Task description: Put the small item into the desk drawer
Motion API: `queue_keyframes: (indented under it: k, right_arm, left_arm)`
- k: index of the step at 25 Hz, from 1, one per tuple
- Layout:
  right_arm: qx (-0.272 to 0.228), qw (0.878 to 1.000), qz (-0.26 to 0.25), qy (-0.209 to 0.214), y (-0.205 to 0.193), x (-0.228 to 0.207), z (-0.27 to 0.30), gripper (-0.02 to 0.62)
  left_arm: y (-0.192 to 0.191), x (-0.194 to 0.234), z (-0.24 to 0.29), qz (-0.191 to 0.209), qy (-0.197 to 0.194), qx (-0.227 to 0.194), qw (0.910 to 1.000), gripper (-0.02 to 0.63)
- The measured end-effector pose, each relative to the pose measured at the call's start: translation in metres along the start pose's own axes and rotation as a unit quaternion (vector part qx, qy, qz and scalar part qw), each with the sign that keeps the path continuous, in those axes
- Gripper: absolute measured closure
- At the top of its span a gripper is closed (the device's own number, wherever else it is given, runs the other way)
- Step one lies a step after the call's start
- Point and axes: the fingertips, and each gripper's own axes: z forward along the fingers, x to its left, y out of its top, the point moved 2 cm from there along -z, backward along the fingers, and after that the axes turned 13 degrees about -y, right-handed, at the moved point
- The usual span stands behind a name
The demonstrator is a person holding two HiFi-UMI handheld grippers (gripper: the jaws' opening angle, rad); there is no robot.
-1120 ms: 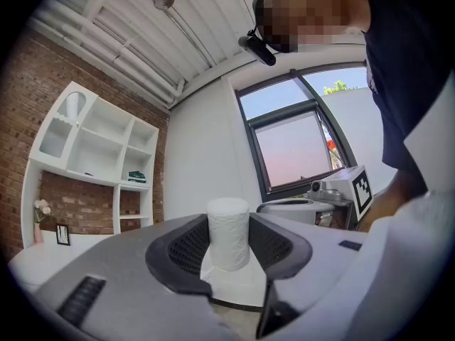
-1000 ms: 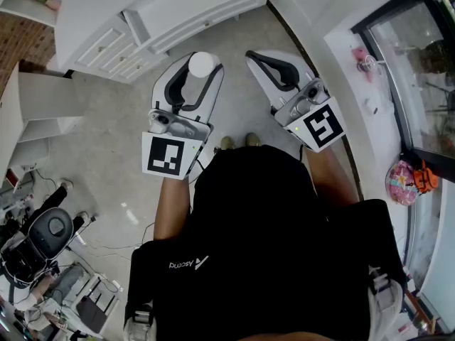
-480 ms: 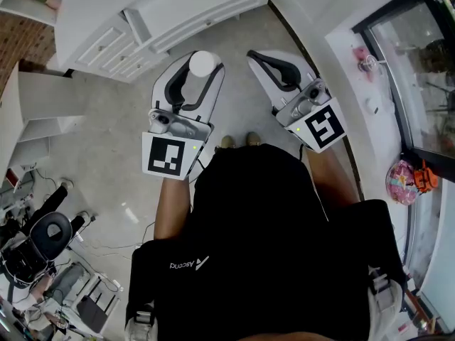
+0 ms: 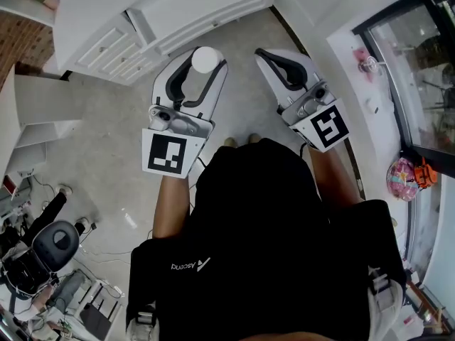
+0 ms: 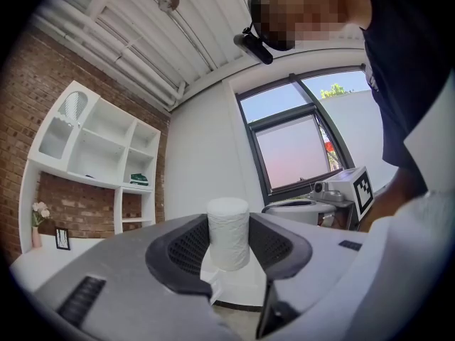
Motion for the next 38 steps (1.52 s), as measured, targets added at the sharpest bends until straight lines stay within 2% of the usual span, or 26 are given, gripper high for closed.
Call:
queue_keyframes:
  k: [8, 18, 26, 38]
  right_arm:
    - [0.009, 1.000, -0.015, -0.017, -0.004, 0.004, 0.020, 0.595]
    - [0.009, 0.999, -0.029, -0.014, -0.032, -0.025, 0.065, 0.595]
    - [0.028, 0.999, -0.012, -0.013, -0.072, -0.093, 0.125, 0.595]
    - [0.044, 0.999, 0.007, 0.013, -0.140, -0.206, 0.212, 0.595]
  left_arm:
    - [-0.009, 0.027, -0.007, -0.012, -0.015, 0.002, 0.9998, 0.439]
    - [-0.034, 0.073, 0.019, -0.012, -0.015, 0.027, 0.9995, 0.439]
    - [-0.065, 0.138, 0.075, -0.022, -0.004, 0.055, 0.9983, 0.439]
    - [-0.112, 0.236, 0.181, -0.043, 0.022, 0.112, 0.9925, 0.439]
